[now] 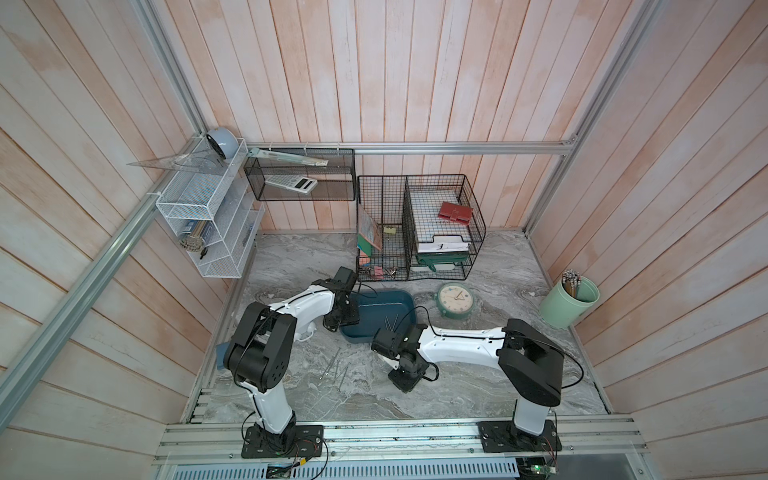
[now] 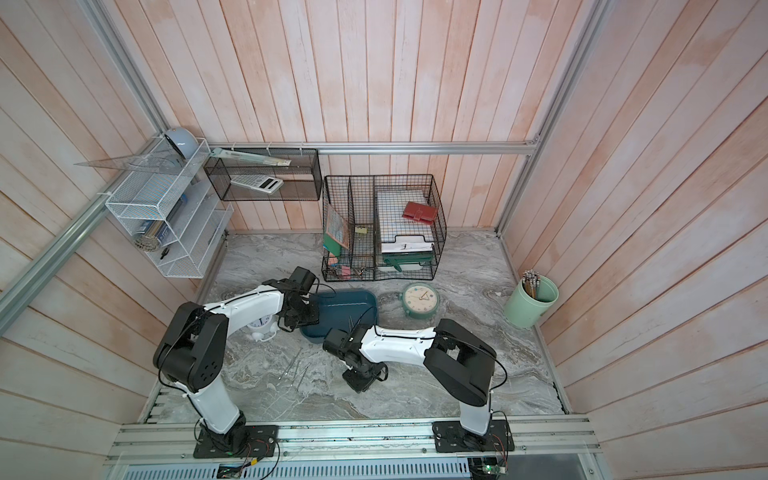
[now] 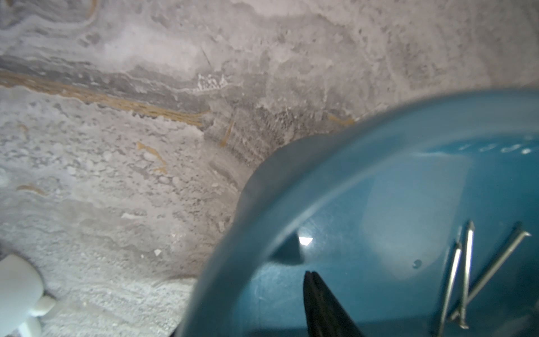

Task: Put the nails on the desktop into the storage box
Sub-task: Pick up the nail from the center of the board, then place the nail in the storage box.

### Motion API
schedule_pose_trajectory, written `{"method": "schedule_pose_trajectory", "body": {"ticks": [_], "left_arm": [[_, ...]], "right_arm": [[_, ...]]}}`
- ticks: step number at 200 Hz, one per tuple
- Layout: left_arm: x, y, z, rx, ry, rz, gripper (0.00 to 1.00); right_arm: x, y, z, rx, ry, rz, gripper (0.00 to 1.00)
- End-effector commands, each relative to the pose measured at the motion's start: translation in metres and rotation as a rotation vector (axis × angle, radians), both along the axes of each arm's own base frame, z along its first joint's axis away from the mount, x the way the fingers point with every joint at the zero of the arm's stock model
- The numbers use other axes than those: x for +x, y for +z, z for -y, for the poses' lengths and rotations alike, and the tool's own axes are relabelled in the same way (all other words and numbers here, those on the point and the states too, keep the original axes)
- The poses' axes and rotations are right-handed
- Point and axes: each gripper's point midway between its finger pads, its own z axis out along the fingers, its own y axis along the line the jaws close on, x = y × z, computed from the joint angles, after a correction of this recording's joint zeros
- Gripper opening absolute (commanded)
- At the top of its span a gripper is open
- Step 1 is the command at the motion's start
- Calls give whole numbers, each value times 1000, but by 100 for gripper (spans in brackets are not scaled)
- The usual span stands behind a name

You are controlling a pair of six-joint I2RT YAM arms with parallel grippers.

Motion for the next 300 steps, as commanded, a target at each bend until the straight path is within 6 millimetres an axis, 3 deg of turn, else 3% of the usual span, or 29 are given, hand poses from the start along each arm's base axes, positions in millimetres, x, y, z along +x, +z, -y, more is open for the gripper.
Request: {"method": "schedule_pose_trajectory", "body": {"ticks": [1, 97, 122, 149, 207, 227, 253, 278, 300], "left_arm": [[0, 0, -3, 17, -13, 7, 48], [-2, -4, -3, 20, -18, -4, 48], [-1, -4, -2, 17, -19, -3, 48], [-1, -4, -2, 17, -19, -4, 48], [-2, -6, -1, 9, -20, -7, 48], [-1, -4, 0, 6, -20, -2, 48], [-1, -1, 0, 6, -21, 2, 48], [0, 0, -2, 12, -19, 3, 48], [0, 0, -1, 11, -21, 3, 48]], "right_arm": [[-2, -14, 12, -51, -1, -17, 24], [-1, -20, 17, -96, -7, -16, 0], [1, -16, 22, -119, -1, 0, 0], [5, 11, 24, -85, 1, 41, 0], [3, 99, 11, 119, 32, 87, 0], [25, 123, 3, 167, 13, 161, 0], [73, 139, -19, 275, -76, 227, 0], [114, 129, -29, 309, -158, 166, 0], [128, 112, -41, 324, -141, 58, 0]]}}
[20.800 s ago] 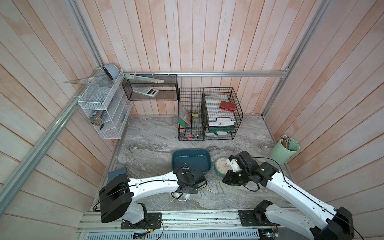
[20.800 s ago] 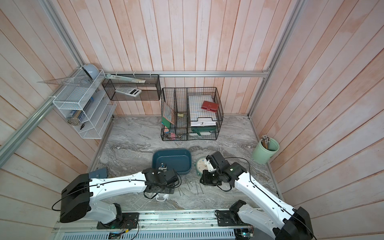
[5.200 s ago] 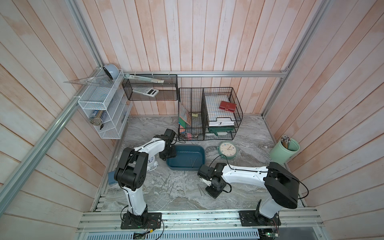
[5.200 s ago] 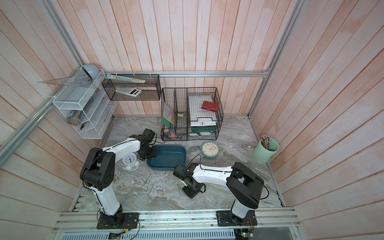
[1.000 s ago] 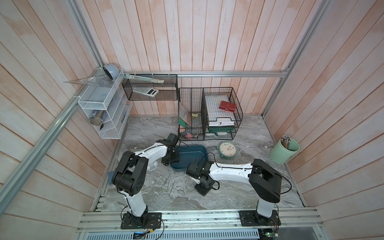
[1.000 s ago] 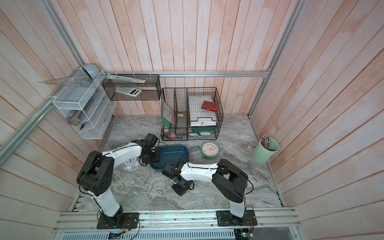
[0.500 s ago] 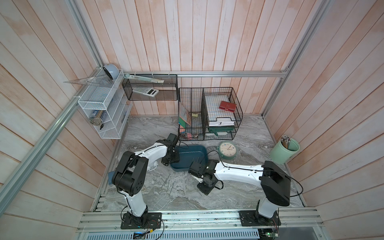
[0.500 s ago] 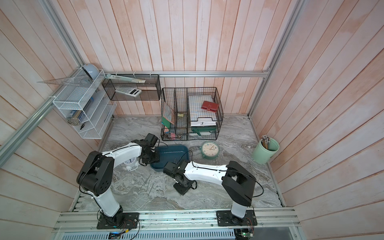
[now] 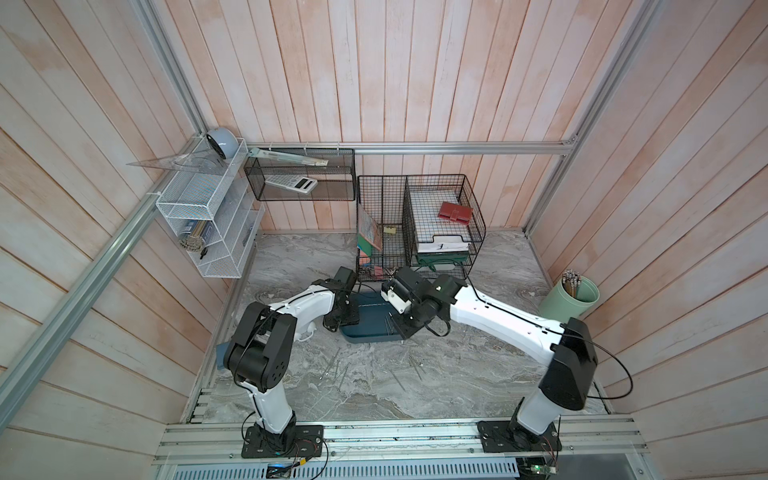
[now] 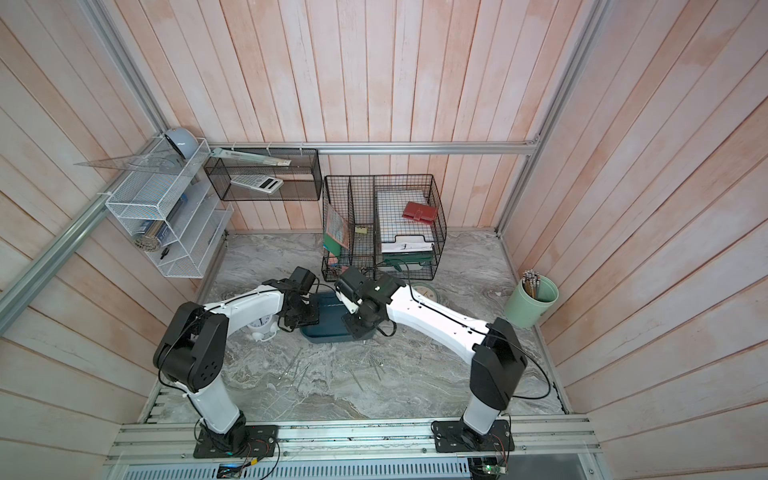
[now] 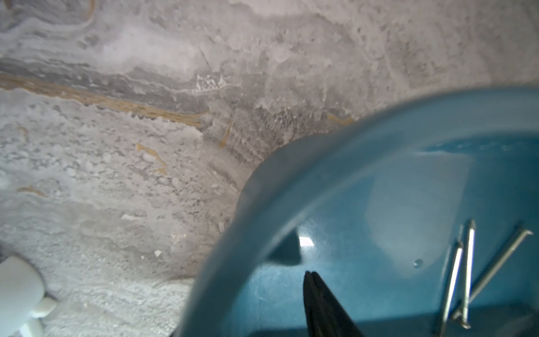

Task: Put the nails on the desktop into the storage box
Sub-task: Place the nail in the storage box, then pick up the nail from the center of the board.

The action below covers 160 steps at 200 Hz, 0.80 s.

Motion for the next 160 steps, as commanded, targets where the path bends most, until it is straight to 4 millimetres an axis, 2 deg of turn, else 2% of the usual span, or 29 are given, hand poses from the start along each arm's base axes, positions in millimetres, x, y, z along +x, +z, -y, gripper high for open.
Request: {"method": "schedule_pose_trajectory", "body": {"ticks": [1, 7, 20, 27, 49, 73, 87, 99, 111, 126, 160], "left_arm": [[1, 1, -1, 8, -14, 4, 48], [1, 1, -1, 10, -13, 3, 48], [2, 2, -1, 9, -15, 7, 48], [2, 3, 0, 7, -15, 10, 48], [3, 3, -1, 8, -17, 9, 48], [3, 2, -1, 5, -18, 9, 48], [3, 2, 0, 5, -18, 9, 48], [4, 2, 0, 0, -16, 11, 48], [4, 1, 0, -2, -16, 9, 48], [4, 1, 1, -5, -18, 9, 48], [3, -2, 0, -4, -16, 3, 48]], "right_arm": [[8, -20, -15, 26, 50, -106, 0], [10, -24, -18, 21, 52, -104, 2], [15, -27, -22, 24, 58, -101, 26], [17, -26, -21, 22, 51, -96, 35], [19, -12, -15, 47, 33, -57, 48], [-1, 14, -8, 123, 48, -33, 52], [-25, 24, -2, 143, 88, -17, 52], [-51, 22, 1, 150, 133, -15, 50], [-77, 13, 6, 127, 188, -17, 49], [-101, -9, 14, 70, 231, -28, 47], [-124, -58, 21, -38, 215, -102, 44]]}}
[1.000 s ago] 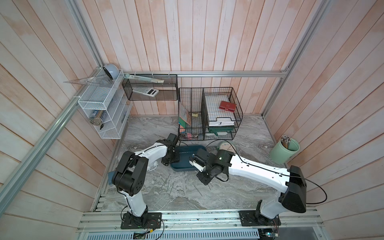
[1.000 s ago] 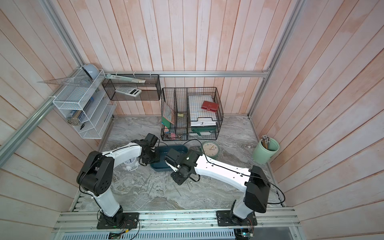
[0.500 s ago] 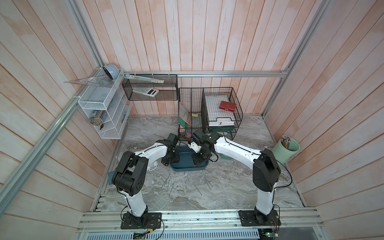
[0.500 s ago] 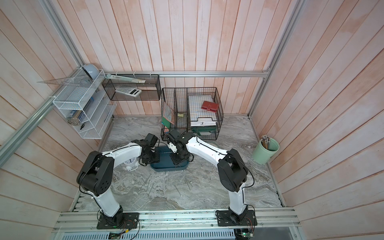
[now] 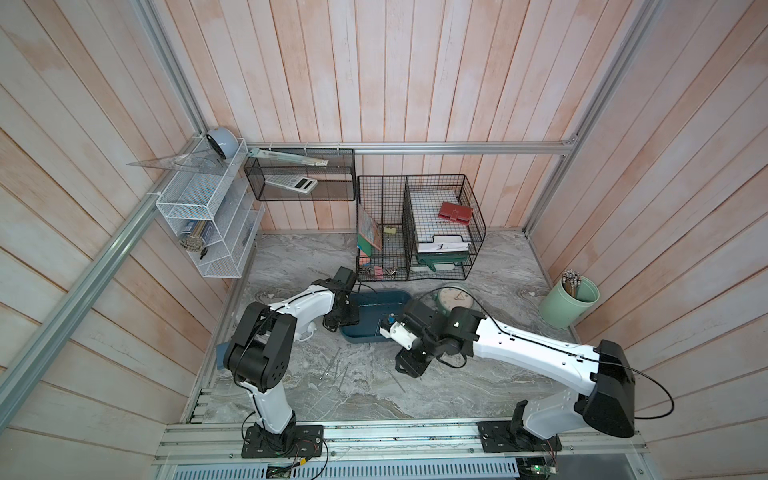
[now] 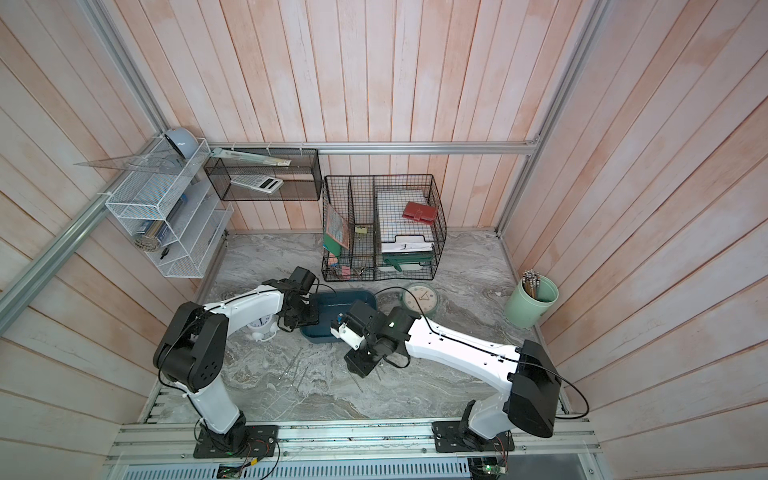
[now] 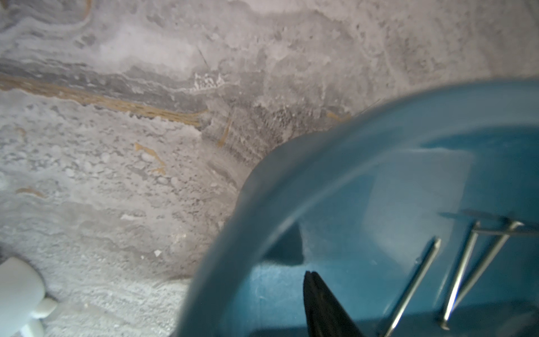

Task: Put the nails on the desktop into the storage box
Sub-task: Pick up the nail from the center of the board.

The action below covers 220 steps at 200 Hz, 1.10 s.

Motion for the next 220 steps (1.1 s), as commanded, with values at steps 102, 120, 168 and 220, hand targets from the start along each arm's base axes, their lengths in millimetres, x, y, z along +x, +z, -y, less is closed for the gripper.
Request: {"method": "schedule_pose_trajectory", "body": {"ticks": [102, 120, 168, 220], "left_arm": [[0, -4, -2, 8, -9, -6, 48], [0, -5, -2, 9, -8, -6, 48], [-1, -6, -2, 8, -12, -9, 48], [-2, -8, -3, 12, -13, -14, 48]], "right_arm": [[-7, -83, -9, -321, 21, 19, 40], [-8, -87, -14, -314, 26, 7, 39], [-6, -100, -15, -321, 25, -14, 37], [-9, -124, -6, -386, 21, -58, 27]]}}
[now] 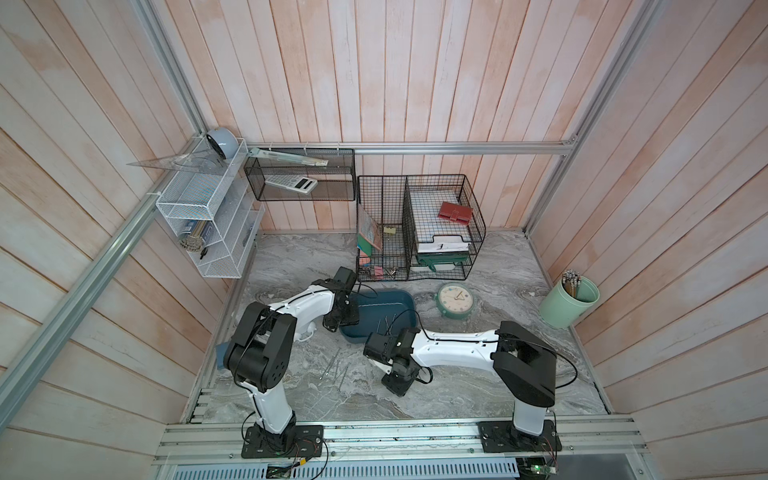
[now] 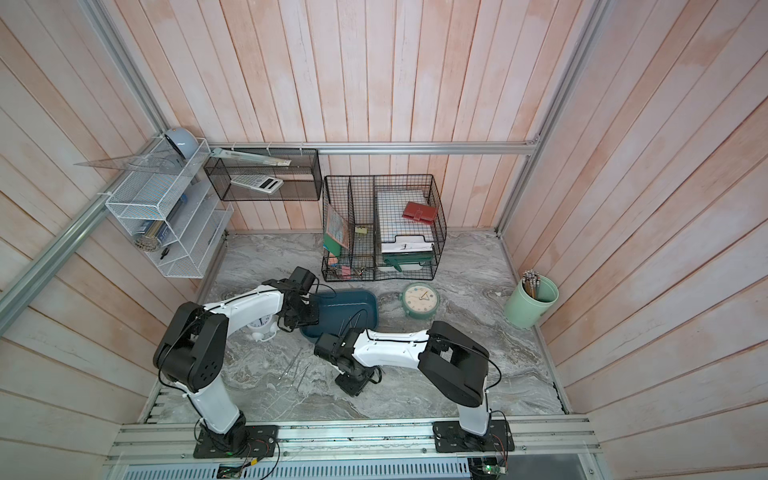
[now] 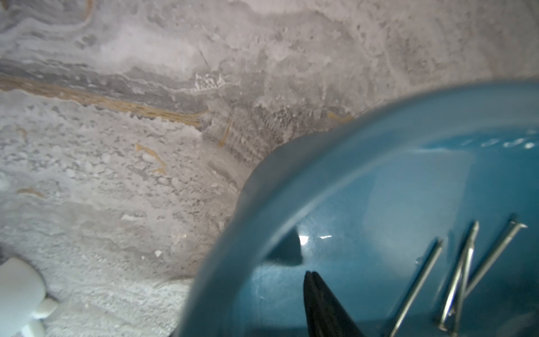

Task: Put the nails on the desktop into the storage box
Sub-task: Pick up the nail from the center of the board, then place the nail in the storage box.

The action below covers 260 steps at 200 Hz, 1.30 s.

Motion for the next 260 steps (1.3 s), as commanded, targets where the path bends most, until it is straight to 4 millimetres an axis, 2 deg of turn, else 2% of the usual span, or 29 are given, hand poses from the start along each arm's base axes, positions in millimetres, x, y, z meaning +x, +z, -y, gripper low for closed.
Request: {"method": "schedule_pose_trajectory", "body": {"ticks": [1, 16, 53, 69, 96, 165, 183, 203, 246, 260], "left_arm": [[-2, -8, -3, 12, -12, -13, 48], [-2, -9, -3, 13, -14, -15, 48], [-2, -9, -3, 15, -15, -16, 48], [-2, -9, -4, 16, -14, -17, 48], [-2, -8, -3, 16, -14, -13, 48], [-2, -8, -3, 12, -13, -13, 48], [-1, -8, -2, 8, -14, -13, 48], [-2, -8, -2, 9, -17, -14, 48], [-1, -5, -2, 7, -16, -8, 48], [-1, -5, -1, 5, -17, -8, 48]], "right_arm": [[0, -17, 3, -36, -11, -29, 27], [-1, -21, 5, -39, -18, -40, 22], [0, -23, 7, -52, -21, -47, 1], [2, -17, 8, -52, -18, -35, 0], [1, 6, 12, -12, -20, -13, 0], [-6, 84, 25, 147, -53, 37, 0], [11, 108, 27, 190, -86, 85, 0], [46, 126, 28, 244, -185, 160, 0], [126, 142, 13, 371, -300, 202, 0], [143, 141, 4, 377, -306, 190, 0]]}}
